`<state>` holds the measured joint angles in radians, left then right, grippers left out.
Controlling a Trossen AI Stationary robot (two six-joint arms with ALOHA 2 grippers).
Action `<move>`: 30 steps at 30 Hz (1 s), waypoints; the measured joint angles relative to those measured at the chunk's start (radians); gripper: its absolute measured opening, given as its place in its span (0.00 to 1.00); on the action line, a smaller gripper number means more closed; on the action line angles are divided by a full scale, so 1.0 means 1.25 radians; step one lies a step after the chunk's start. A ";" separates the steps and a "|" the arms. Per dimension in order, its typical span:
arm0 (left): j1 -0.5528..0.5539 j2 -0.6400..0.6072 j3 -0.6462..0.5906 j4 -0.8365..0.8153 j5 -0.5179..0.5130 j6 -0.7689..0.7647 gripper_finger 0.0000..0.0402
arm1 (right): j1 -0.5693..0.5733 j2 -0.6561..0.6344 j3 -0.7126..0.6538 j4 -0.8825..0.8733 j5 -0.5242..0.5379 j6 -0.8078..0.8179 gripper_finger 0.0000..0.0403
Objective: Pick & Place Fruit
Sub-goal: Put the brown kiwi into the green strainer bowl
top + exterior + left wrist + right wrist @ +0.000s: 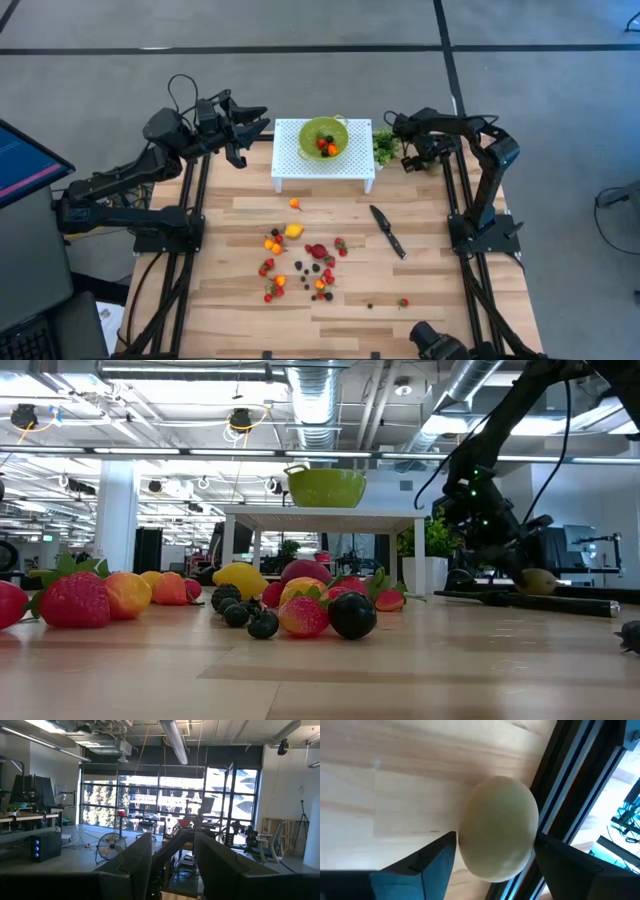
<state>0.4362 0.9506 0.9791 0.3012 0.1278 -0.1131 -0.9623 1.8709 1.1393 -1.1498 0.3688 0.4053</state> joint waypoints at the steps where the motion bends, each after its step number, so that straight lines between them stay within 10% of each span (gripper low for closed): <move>1: 0.000 0.000 0.000 0.000 0.000 0.000 0.35 | 0.000 0.000 0.000 0.004 0.002 0.004 0.67; 19: 0.000 0.000 0.000 0.000 0.000 0.000 0.35 | 0.045 0.088 0.023 -0.014 -0.010 -0.056 0.68; 30: 0.000 0.000 0.000 0.005 0.000 0.000 0.35 | 0.020 0.046 0.017 -0.022 -0.038 -0.044 0.50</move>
<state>0.4359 0.9507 0.9794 0.3070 0.1280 -0.1131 -0.9378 1.9280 1.1610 -1.1770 0.3213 0.3504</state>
